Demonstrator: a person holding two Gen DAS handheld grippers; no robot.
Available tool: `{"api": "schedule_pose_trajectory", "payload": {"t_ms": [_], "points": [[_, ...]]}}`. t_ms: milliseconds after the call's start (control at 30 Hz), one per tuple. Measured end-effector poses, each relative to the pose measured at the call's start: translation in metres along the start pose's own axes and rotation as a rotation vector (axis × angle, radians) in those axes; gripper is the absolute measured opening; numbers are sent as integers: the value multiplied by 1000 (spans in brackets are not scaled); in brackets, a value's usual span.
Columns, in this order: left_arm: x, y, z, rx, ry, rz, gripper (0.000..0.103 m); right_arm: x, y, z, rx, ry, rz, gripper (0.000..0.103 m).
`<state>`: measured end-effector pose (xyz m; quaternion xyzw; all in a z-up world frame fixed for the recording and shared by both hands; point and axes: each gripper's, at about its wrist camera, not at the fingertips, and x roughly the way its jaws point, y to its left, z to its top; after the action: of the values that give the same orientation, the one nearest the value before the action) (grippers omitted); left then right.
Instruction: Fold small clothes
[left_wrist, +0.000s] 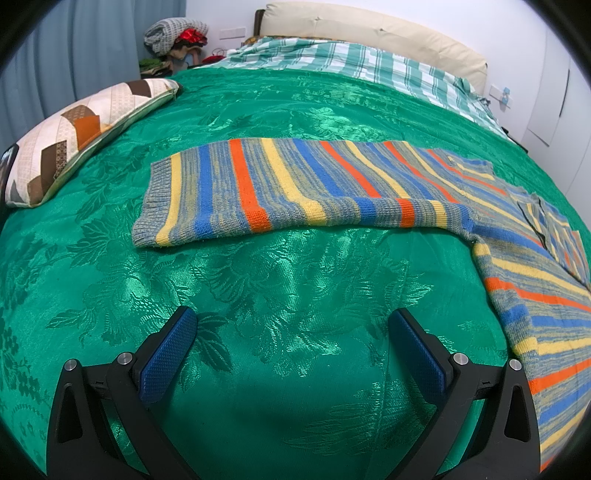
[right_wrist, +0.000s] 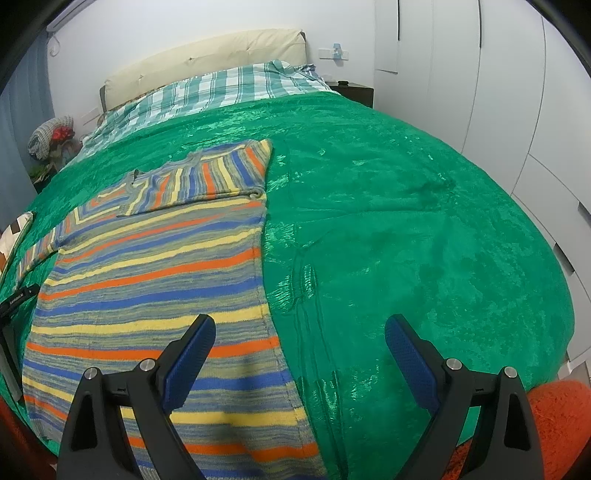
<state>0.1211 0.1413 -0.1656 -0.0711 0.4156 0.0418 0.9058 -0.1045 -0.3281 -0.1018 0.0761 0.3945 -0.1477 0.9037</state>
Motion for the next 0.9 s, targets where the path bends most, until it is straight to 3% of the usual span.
{"api": "schedule_pose_trajectory", "payload": {"t_ms": [633, 900], "points": [[0, -1, 0, 0, 0, 0, 103, 1, -3, 2, 36, -11, -8, 92], [-1, -4, -2, -3, -10, 5, 103, -4, 18, -1, -61, -42, 5, 92]]}}
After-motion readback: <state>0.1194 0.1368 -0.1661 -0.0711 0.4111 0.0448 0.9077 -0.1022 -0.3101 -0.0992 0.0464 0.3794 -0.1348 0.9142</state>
